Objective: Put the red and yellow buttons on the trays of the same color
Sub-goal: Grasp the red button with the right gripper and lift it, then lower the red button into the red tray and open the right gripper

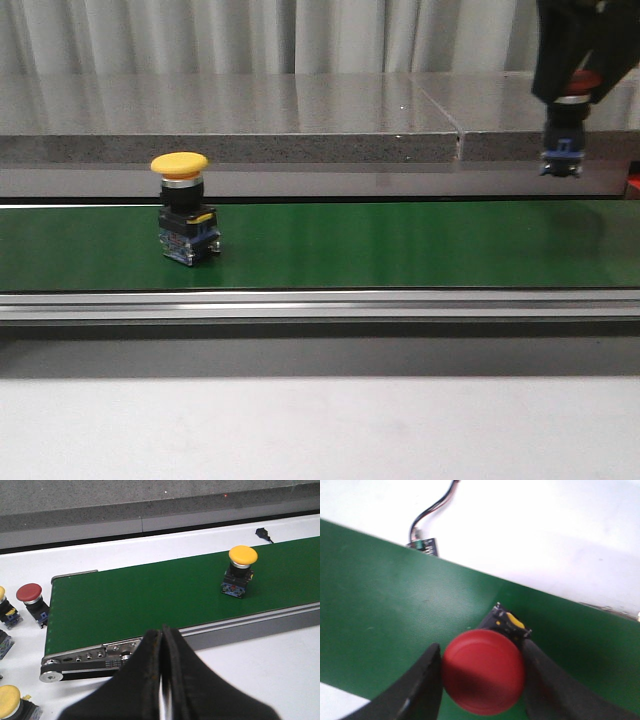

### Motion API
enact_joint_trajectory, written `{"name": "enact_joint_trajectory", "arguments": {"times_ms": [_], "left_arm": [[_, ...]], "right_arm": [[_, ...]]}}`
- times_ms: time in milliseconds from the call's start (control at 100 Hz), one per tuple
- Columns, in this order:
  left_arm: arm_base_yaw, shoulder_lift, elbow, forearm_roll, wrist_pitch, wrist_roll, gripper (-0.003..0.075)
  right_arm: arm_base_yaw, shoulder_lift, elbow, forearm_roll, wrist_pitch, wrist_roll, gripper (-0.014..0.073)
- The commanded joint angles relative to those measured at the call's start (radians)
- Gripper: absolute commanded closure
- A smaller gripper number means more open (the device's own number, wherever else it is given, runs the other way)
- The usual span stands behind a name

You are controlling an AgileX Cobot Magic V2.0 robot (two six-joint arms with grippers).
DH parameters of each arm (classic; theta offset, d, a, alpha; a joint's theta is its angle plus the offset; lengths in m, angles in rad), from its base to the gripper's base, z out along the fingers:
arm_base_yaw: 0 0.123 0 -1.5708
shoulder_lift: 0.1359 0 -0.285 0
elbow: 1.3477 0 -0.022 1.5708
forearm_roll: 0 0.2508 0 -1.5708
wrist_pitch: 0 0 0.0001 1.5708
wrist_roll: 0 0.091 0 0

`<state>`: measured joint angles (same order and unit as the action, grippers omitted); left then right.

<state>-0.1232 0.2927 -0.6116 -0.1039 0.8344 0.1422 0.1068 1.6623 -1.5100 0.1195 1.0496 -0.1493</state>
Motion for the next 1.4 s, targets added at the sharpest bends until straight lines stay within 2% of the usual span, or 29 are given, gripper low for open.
{"name": "enact_joint_trajectory", "arguments": {"times_ms": [0,180,290,520,710,870,1200,1390], "left_arm": [[-0.007,0.009,-0.024,-0.01,-0.07,0.0,0.0741],[-0.007,0.009,-0.024,-0.01,-0.07,0.0,0.0741],[-0.007,0.009,-0.024,-0.01,-0.07,0.0,0.0741],[-0.007,0.009,-0.024,-0.01,-0.07,0.0,0.0741],[-0.007,0.009,-0.024,-0.01,-0.07,0.0,0.0741],[-0.007,0.009,-0.024,-0.01,-0.07,0.0,0.0741],[-0.007,0.009,-0.024,-0.01,-0.07,0.0,0.0741],[-0.007,0.009,-0.024,-0.01,-0.07,0.0,0.0741]], "right_arm": [[-0.076,-0.063,-0.033,-0.004,-0.039,0.001,0.0369],[-0.251,-0.061,-0.033,-0.004,-0.071,0.016,0.0369],[-0.342,-0.061,-0.033,-0.004,-0.102,0.081,0.0369],[-0.456,-0.044,-0.033,-0.004,-0.169,0.169,0.0369],[-0.521,0.008,-0.033,-0.002,-0.188,0.222,0.0369],[-0.561,0.066,-0.033,0.059,-0.229,0.222,0.0369],[-0.565,0.192,-0.033,0.153,-0.357,0.222,0.0369],[-0.565,0.236,-0.033,0.157,-0.396,0.222,0.0368]]}}
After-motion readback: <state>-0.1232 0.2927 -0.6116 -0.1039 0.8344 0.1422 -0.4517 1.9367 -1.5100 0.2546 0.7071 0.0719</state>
